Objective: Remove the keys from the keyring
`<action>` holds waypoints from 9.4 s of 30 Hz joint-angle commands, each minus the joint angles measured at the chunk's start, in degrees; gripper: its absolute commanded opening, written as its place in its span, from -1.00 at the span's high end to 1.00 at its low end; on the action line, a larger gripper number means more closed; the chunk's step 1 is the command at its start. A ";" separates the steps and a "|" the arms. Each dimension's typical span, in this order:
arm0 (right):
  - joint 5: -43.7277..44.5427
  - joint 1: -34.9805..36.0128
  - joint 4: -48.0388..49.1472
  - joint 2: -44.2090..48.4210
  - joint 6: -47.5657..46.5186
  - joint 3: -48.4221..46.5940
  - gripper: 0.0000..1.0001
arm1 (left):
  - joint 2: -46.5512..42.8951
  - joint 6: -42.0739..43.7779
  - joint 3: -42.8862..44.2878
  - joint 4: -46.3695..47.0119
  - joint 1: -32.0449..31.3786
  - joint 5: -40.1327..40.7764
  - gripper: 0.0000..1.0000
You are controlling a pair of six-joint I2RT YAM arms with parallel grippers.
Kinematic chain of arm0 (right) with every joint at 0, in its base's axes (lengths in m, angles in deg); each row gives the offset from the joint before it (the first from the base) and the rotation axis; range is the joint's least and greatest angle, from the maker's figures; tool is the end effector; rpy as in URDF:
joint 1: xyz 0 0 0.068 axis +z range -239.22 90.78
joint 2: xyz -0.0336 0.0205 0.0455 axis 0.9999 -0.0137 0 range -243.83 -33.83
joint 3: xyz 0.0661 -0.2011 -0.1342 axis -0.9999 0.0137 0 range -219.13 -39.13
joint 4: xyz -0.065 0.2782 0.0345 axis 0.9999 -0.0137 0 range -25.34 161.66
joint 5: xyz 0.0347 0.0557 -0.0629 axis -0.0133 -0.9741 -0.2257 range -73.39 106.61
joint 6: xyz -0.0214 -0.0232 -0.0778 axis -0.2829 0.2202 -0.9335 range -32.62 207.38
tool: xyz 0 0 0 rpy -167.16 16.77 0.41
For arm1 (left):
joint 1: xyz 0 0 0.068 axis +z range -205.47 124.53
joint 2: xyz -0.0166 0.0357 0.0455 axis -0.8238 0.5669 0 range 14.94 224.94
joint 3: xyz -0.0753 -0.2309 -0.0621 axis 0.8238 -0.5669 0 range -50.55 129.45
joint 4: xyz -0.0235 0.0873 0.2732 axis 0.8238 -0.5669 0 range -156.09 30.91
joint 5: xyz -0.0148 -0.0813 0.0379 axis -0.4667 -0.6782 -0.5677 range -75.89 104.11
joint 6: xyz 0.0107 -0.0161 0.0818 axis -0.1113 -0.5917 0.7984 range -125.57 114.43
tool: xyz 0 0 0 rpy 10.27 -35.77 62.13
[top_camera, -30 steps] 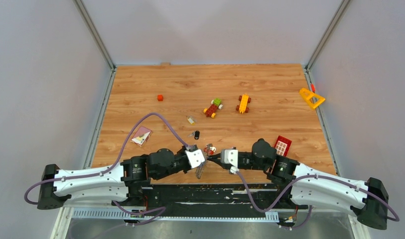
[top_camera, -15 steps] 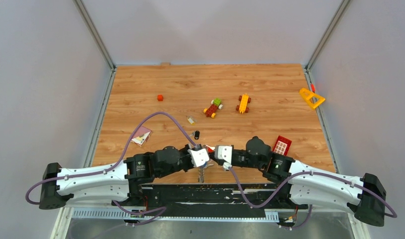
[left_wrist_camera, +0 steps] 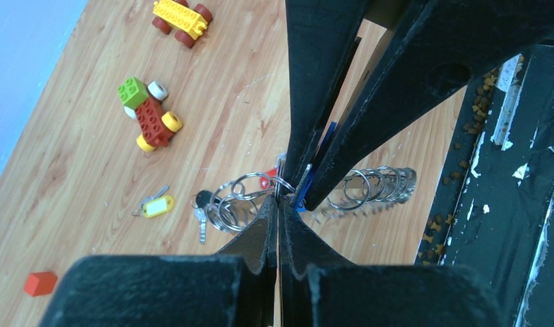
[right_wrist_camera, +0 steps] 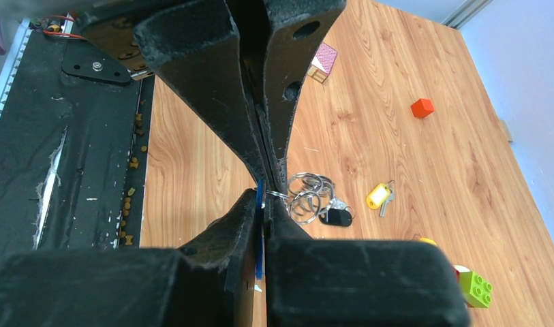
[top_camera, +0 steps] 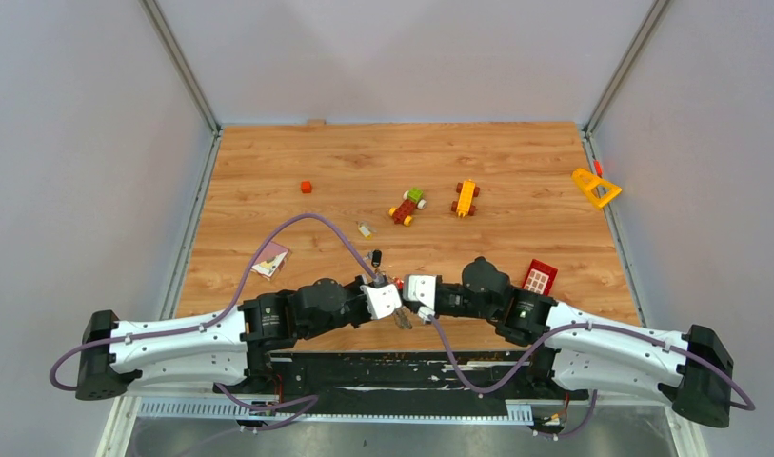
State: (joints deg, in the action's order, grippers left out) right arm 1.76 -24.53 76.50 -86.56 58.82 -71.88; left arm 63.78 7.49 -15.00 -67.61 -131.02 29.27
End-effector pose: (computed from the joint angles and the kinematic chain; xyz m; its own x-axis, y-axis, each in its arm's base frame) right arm 0.1075 0.2712 0.2306 0.3703 -0.2980 -0.8798 -0.9137 0.0537 -0.4028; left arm 0.0874 -0.2619 0.2368 0.1073 0.4579 -0.8825 0.8725 0.3823 0.3044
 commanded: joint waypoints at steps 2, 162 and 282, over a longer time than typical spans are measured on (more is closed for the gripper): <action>-4.95 0.32 6.70 2.67 -0.77 -2.40 1.00 | -1.32 -1.37 0.17 5.29 -0.57 -2.36 1.00; -6.72 0.29 -6.86 13.40 -6.30 -1.11 1.00 | -10.81 0.44 -7.88 17.28 -0.57 -16.15 1.00; -5.33 0.31 -10.55 12.93 -13.52 -2.37 1.00 | -9.20 0.12 -5.67 17.48 -0.61 -17.31 1.00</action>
State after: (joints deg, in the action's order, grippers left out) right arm -3.53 -24.20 64.41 -73.66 47.00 -73.61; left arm 55.13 7.82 -23.59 -50.86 -131.37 12.85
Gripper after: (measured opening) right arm 0.047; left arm 0.008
